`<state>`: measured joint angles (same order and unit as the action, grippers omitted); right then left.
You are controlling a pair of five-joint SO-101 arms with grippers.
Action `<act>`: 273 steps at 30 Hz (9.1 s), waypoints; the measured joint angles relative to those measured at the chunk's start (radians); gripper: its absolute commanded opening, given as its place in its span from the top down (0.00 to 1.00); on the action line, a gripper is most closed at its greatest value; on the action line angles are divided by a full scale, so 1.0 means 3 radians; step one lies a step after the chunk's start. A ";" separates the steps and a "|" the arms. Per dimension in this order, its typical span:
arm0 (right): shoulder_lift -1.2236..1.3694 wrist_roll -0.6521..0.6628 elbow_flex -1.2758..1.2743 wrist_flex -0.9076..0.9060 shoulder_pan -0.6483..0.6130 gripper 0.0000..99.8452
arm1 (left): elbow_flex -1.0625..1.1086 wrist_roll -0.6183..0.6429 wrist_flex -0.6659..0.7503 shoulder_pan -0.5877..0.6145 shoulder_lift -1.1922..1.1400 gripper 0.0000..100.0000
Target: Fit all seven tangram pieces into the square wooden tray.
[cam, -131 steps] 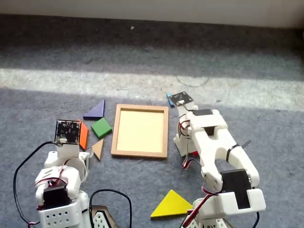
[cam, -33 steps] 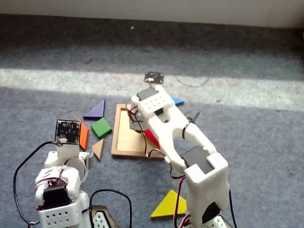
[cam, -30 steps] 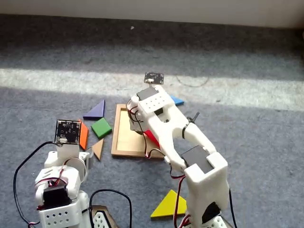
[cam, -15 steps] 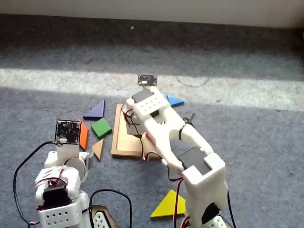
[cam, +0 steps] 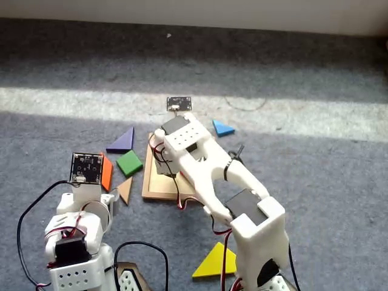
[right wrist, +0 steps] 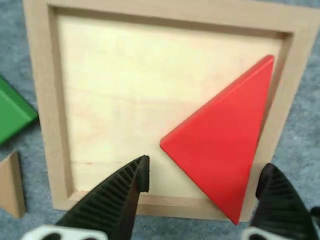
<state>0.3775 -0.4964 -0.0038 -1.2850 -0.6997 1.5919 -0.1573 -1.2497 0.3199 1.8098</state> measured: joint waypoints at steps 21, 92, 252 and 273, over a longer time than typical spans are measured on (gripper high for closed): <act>0.0000 0.0563 0.0123 -0.0164 0.0169 0.68 | 0.0000 0.0000 0.0000 0.0000 0.0000 0.76; -0.2056 0.1314 -0.1238 -0.0706 0.0604 0.68 | 0.0000 0.0000 0.0000 0.0000 0.0000 0.76; -0.3565 0.0179 -0.3074 0.1125 0.3503 0.68 | -0.3186 0.1560 0.0307 -0.4317 -0.6173 0.70; -0.3565 0.0179 -0.3074 0.1125 0.3503 0.68 | -0.2982 0.1555 0.0327 -0.4194 -0.5907 0.69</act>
<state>-0.6920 -0.4427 -0.9260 -0.9475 0.3514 0.6974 0.3092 -1.1515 -0.9383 0.0376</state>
